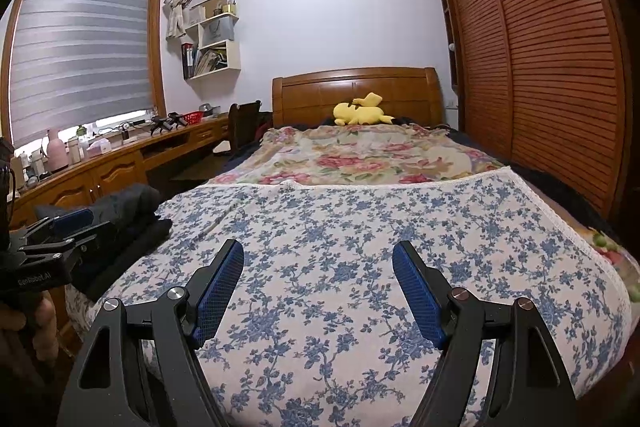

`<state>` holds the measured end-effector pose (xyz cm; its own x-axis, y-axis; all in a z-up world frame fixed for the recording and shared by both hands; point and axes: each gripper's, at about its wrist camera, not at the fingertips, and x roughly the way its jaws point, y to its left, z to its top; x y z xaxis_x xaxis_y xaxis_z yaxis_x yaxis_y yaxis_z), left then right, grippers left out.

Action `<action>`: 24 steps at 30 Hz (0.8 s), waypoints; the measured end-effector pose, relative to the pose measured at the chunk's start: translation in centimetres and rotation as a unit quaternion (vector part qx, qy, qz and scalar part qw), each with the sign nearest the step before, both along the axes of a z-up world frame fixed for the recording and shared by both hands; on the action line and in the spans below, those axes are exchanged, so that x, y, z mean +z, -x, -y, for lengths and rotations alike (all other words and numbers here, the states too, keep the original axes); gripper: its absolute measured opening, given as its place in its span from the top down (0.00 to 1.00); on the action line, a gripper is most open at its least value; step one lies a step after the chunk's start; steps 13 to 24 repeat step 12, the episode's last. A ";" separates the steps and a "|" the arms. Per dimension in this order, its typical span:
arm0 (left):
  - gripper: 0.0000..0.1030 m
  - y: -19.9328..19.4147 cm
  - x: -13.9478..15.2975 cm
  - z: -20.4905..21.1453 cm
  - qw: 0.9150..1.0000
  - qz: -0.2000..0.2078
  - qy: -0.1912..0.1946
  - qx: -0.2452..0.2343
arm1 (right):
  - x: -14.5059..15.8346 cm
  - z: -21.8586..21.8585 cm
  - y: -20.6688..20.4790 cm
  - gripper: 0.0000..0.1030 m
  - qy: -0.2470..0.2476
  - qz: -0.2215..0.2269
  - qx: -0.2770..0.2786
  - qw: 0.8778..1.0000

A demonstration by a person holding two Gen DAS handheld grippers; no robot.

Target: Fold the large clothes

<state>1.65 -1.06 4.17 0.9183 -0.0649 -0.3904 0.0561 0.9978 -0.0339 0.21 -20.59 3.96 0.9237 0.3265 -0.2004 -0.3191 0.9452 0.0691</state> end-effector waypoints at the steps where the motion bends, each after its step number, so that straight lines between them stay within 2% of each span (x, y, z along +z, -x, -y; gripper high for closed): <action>1: 0.13 0.0 0.1 0.0 1.000 0.000 0.000 0.000 | 0.0 0.0 0.0 0.24 0.000 0.000 0.000 1.000; 24: 0.13 -0.1 -0.1 0.0 1.000 -0.001 0.000 -0.003 | -0.1 0.0 0.0 0.24 0.001 -0.003 0.000 1.000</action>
